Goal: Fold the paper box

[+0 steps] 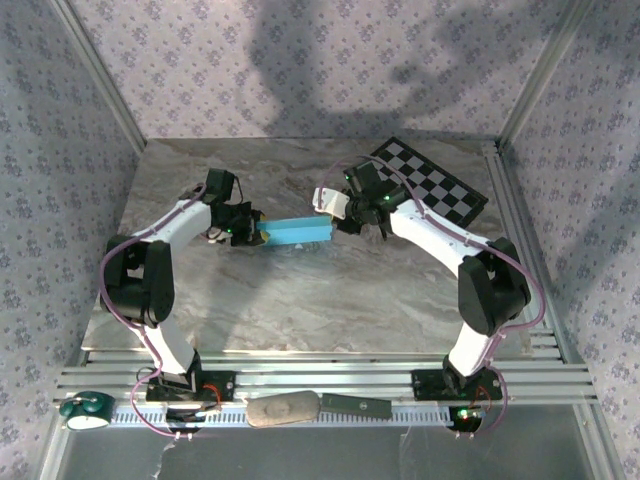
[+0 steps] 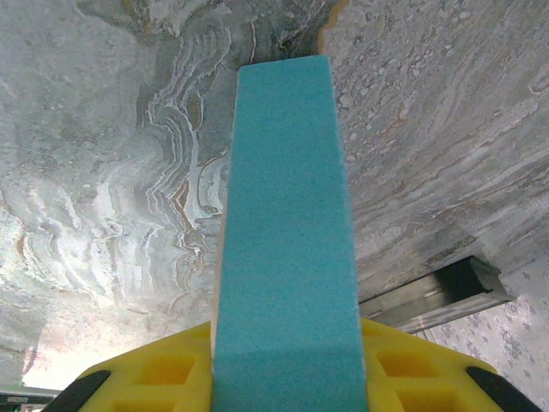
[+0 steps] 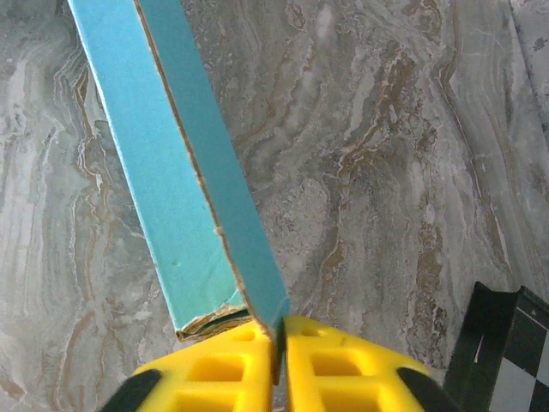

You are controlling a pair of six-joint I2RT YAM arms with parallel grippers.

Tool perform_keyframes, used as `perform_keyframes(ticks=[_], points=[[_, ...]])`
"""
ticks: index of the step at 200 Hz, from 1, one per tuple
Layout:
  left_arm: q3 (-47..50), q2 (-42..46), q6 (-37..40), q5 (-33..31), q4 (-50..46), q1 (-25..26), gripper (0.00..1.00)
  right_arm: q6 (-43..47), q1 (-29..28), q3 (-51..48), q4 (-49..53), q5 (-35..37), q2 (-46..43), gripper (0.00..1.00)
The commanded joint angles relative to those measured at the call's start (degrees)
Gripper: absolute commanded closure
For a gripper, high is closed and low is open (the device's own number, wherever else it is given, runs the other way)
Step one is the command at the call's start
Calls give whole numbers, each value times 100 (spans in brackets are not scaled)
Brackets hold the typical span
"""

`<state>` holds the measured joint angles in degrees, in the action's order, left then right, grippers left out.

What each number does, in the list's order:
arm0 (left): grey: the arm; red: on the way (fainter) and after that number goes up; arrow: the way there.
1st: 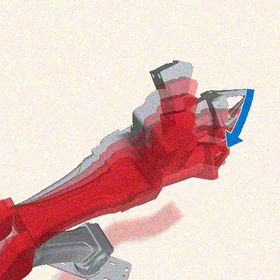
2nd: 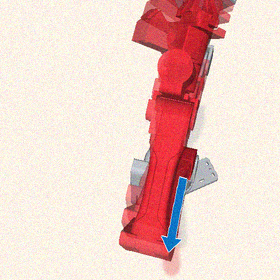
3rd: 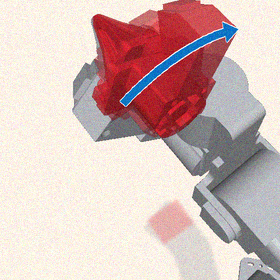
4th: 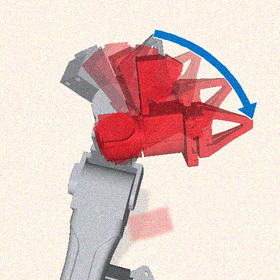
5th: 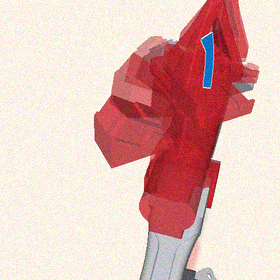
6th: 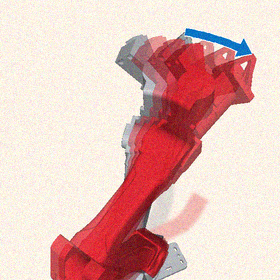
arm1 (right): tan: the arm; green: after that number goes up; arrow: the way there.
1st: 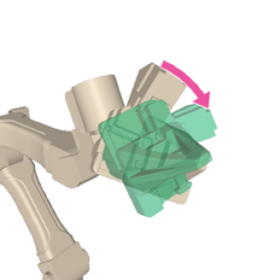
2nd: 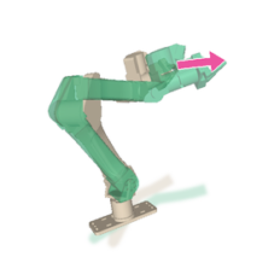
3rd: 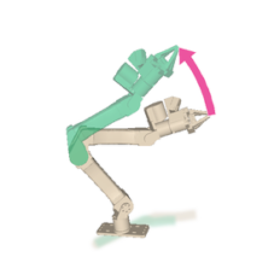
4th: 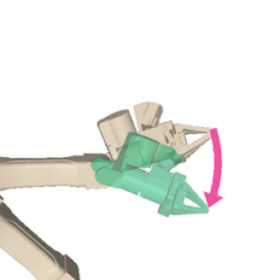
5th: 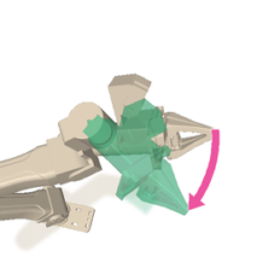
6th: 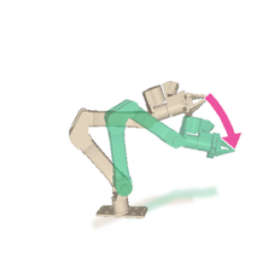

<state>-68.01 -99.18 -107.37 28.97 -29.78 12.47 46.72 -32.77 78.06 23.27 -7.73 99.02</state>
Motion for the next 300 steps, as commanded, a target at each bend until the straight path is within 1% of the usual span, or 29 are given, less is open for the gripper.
perform_keyframes(ticks=[1,21,71,99,109,133,155,162,172,191,227,259,300], points=[[-125,-85,67,40,-54,-34,81,-189,-31,204,187,-70,32,95],[-134,-93,67,50,-55,-35,81,-217,-45,328,404,-166,51,100],[-134,-93,78,47,-63,-31,80,-441,-78,523,772,-238,73,100],[-143,-110,76,49,-48,-26,81,-676,-111,798,1057,-223,199,100],[-145,-110,76,54,-45,-17,81,-844,-124,916,1088,-203,272,100],[-154,-120,68,39,-27,-12,81,-1310,-155,1285,1563,-108,490,100],[-151,-128,59,46,-19,1,82,-1679,-210,1422,1670,-15,599,100],[-151,-128,59,37,3,10,86,-1797,-233,1422,1647,24,608,100],[-151,-129,61,40,-1,10,87,-1950,-255,1431,1629,51,609,100],[-145,-120,50,35,6,14,87,-2323,-281,1514,1658,162,609,100],[-143,-128,24,19,25,45,87,-2921,-422,1972,2076,393,805,100],[-143,-128,6,-1,45,61,87,-3582,-460,2241,2322,419,923,100],[-143,-152,-6,-15,60,88,87,-4214,-566,2534,2575,448,1080,100]])
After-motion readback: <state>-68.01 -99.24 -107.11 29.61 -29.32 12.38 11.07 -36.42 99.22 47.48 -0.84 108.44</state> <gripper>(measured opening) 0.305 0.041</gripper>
